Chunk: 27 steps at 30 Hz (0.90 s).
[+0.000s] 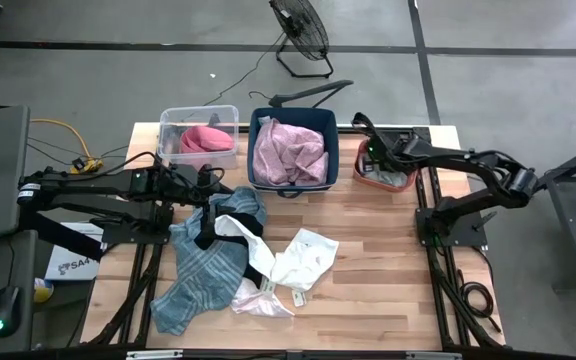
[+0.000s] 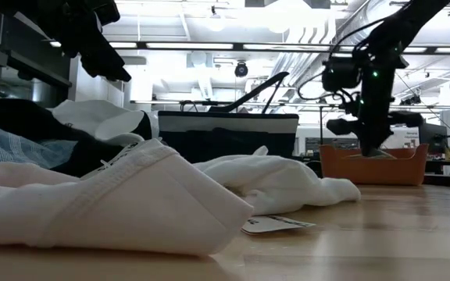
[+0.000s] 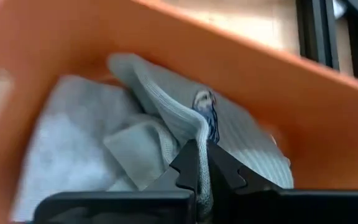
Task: Pick & Place Cloths
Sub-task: Put the dark gray sock into the orange bin
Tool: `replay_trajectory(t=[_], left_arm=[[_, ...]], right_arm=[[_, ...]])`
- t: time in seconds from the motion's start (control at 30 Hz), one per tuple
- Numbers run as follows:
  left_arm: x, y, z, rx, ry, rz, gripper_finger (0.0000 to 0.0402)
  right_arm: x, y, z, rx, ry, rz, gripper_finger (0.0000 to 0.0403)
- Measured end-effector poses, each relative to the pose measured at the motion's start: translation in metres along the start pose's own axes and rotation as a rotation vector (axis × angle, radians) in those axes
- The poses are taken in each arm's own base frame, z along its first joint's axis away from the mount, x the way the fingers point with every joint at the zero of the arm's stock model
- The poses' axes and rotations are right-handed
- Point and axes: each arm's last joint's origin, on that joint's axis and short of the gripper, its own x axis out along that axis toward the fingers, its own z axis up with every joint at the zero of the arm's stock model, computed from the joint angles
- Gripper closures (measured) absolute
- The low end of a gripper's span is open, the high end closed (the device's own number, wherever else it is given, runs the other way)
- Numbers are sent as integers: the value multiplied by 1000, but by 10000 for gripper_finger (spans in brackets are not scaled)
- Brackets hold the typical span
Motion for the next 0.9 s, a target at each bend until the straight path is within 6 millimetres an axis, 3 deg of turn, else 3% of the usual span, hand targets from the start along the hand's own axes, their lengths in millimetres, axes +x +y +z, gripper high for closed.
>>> replay_trajectory(t=[0.2,0.43,0.67,0.9], left_arm=[[0,0,0,0,0,0,158],[0,0,0,1,0,0,158],[0,0,0,1,0,0,158],[0,0,0,0,0,0,158]], right_arm=[[17,-7,-16,39,10,16,397],[19,-7,-17,35,-13,17,378],[15,-7,-14,8,-30,48,291],[-8,-15,-8,52,-99,144,182]])
